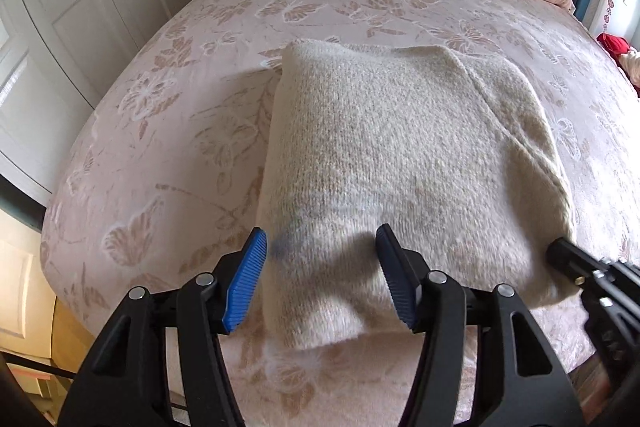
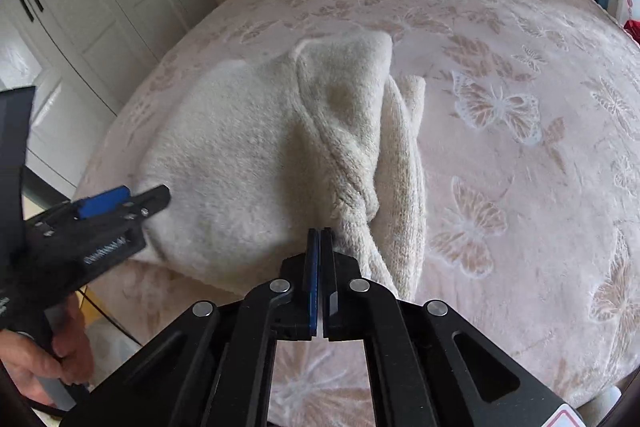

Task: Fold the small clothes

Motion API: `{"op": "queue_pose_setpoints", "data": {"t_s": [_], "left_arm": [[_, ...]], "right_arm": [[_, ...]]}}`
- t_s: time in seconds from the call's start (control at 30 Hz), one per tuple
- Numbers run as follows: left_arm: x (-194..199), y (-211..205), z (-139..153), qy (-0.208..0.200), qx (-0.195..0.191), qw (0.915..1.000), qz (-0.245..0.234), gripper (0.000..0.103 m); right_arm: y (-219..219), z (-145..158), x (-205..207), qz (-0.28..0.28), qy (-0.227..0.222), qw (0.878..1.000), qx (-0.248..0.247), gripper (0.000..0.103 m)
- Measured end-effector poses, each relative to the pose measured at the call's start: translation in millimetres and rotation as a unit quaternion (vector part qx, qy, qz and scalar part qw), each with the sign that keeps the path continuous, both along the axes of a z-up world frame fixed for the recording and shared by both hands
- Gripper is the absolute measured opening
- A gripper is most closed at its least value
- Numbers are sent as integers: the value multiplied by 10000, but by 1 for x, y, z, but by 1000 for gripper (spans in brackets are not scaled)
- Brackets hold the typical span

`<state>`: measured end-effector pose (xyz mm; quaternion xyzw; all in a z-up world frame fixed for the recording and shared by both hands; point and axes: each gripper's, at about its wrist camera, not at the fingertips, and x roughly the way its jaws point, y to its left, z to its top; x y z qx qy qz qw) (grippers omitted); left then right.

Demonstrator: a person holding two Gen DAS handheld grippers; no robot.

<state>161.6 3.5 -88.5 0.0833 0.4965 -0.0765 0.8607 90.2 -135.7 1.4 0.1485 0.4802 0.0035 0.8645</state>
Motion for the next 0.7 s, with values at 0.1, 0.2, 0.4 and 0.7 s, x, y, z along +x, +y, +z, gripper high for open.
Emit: {"op": "queue_pose_setpoints", "data": {"t_s": [0.1, 0.2, 0.4, 0.7], "left_arm": [[-13, 3, 10, -27, -24, 10000, 36, 54], [-30, 6, 24, -151, -51, 9999, 49, 55], [-75, 11, 51, -615, -60, 9980, 137, 77], [-121, 14, 58, -921, -32, 9956, 157, 84]], "right_arm": [[-1, 19, -14, -95, -194, 9997, -113, 1], [-1, 24, -33, -263, -255, 9990, -246, 11], [0, 22, -62, -493, -399, 9971, -414, 24], [8, 25, -103, -785, -640, 9929, -621, 46]]}}
